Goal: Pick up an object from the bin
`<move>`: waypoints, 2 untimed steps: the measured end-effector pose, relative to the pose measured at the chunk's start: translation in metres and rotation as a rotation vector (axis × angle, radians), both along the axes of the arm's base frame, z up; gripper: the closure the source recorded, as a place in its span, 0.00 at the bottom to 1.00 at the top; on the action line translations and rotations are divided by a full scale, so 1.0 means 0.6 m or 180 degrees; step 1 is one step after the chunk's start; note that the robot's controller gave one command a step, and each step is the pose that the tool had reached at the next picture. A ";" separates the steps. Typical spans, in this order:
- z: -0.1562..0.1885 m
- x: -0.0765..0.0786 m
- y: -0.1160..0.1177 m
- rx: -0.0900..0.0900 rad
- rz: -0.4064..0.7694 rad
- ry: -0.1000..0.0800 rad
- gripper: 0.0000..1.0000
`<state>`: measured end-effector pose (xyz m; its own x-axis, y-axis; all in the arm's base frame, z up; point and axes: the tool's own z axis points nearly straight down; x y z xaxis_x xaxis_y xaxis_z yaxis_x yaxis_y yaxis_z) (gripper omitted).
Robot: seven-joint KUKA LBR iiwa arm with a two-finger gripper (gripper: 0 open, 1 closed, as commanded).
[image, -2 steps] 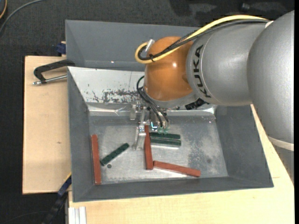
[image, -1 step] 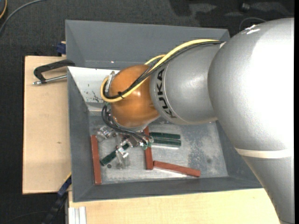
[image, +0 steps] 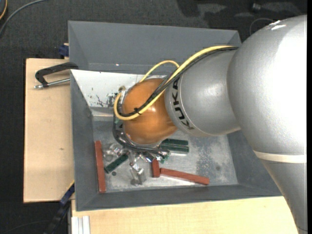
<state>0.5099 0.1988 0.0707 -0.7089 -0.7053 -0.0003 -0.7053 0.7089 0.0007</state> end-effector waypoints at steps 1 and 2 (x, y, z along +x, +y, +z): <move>0.002 0.001 0.002 0.0006 -0.0005 -0.0006 0.00; 0.003 0.002 0.004 0.0010 -0.0010 -0.0010 0.00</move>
Offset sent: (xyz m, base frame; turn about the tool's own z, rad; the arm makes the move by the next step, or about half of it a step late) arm 0.0000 0.0000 0.0000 0.0000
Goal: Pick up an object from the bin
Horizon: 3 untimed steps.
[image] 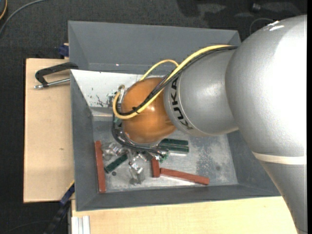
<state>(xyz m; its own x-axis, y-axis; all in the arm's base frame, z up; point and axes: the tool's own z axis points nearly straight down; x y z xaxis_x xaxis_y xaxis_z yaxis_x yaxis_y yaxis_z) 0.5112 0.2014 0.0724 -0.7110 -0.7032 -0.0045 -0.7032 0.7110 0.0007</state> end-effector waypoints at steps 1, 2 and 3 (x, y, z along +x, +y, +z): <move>0.002 0.001 0.002 0.0002 -0.0005 -0.0001 0.00; 0.001 0.001 0.002 0.0001 -0.0006 -0.0001 1.00; 0.045 0.004 0.005 0.0003 -0.0009 -0.0013 1.00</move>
Offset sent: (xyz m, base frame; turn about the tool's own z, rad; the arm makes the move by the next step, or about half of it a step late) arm 0.0000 0.0000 0.0000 0.0000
